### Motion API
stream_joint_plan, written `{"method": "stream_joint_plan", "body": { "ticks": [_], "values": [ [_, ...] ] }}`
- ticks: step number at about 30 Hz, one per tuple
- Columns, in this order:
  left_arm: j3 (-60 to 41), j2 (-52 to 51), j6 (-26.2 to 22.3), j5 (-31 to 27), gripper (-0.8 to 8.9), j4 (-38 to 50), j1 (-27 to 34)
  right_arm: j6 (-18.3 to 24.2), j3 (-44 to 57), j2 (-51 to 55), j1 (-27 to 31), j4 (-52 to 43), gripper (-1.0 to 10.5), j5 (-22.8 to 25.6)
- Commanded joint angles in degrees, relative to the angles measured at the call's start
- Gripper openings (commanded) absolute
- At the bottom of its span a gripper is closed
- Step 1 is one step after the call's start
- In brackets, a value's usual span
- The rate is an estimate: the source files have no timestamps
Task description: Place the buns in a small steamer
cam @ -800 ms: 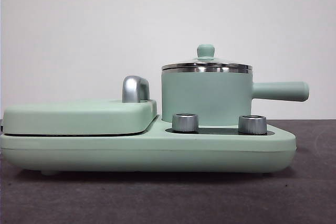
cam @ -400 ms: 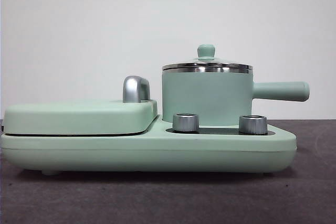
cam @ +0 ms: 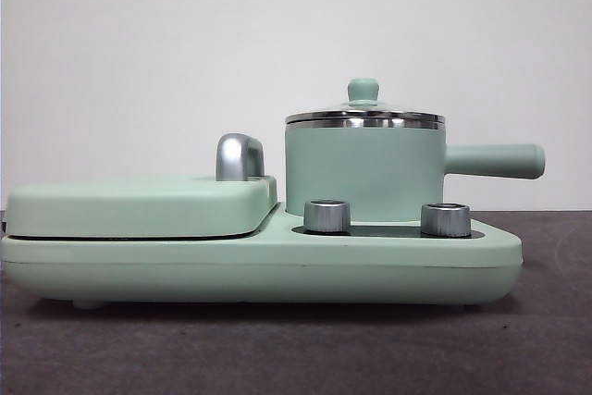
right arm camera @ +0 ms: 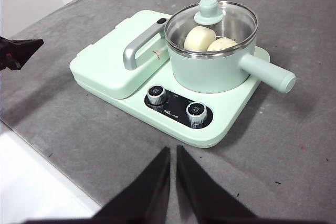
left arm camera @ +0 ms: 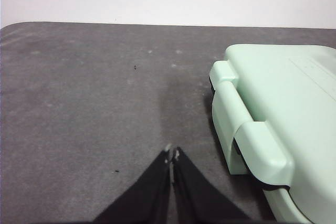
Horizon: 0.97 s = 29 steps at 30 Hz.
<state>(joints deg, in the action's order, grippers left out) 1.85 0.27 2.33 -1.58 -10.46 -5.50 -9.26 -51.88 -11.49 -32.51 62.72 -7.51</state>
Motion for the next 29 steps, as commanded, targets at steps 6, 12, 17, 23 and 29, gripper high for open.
{"method": "stream_joint_plan", "body": {
  "ticks": [6,12,17,23,29],
  "values": [
    [-1.11,-0.09,-0.79,-0.17,0.11,-0.31,-0.02,0.26,0.42,0.31,2.03,-0.68,0.2,-0.35],
    [-1.11,-0.09,-0.79,-0.17,0.11,-0.31,-0.02,0.28,12.41,2.1,15.87,-15.61,0.2,-0.09],
    [-1.11,-0.09,-0.79,-0.17,0.11,-0.31,-0.02,0.83,28.81,4.33,25.79,-41.31,0.2,0.04],
    [-1.11,-0.09,-0.79,-0.17,0.11,-0.31,-0.02,2.91,45.03,6.47,32.81,-58.77,0.2,1.38],
    [-1.11,-0.09,-0.79,-0.17,0.11,-0.31,-0.02,5.75,51.19,9.94,33.14,-55.58,0.2,6.45]
  ]
}}
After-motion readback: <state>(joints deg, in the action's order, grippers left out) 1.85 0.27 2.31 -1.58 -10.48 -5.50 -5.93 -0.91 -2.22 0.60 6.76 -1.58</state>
